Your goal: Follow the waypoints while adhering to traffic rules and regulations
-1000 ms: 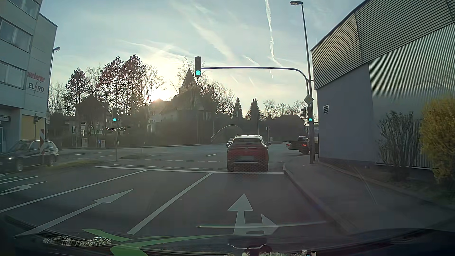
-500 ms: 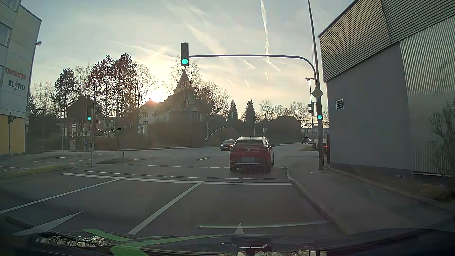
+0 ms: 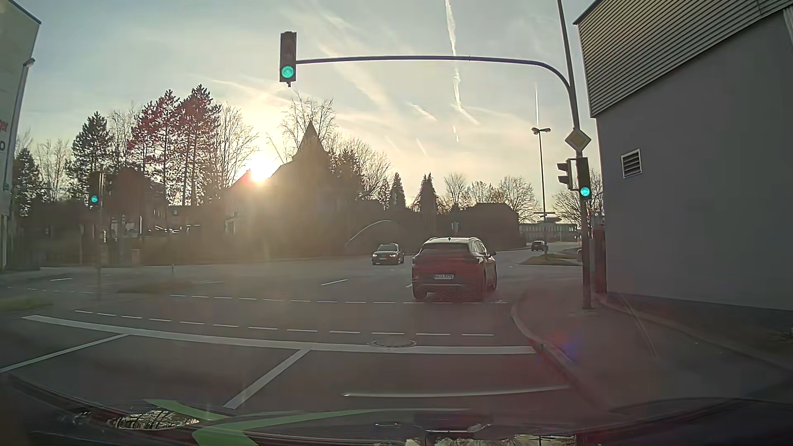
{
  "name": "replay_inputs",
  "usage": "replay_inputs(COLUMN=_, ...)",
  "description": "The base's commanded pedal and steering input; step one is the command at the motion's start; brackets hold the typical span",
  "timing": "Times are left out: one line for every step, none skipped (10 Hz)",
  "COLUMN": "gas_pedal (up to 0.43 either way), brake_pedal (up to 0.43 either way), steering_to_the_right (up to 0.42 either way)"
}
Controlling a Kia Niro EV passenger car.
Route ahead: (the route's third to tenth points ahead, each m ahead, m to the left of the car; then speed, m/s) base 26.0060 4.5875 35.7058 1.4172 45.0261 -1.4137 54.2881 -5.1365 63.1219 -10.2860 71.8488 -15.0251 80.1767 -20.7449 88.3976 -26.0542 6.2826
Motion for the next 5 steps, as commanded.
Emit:
replay_inputs(gas_pedal=0.268, brake_pedal=0.0, steering_to_the_right=0.028)
replay_inputs(gas_pedal=0.28, brake_pedal=0.0, steering_to_the_right=0.029)
replay_inputs(gas_pedal=0.299, brake_pedal=0.0, steering_to_the_right=0.031)
replay_inputs(gas_pedal=0.299, brake_pedal=0.0, steering_to_the_right=0.031)
replay_inputs(gas_pedal=0.311, brake_pedal=0.0, steering_to_the_right=0.031)
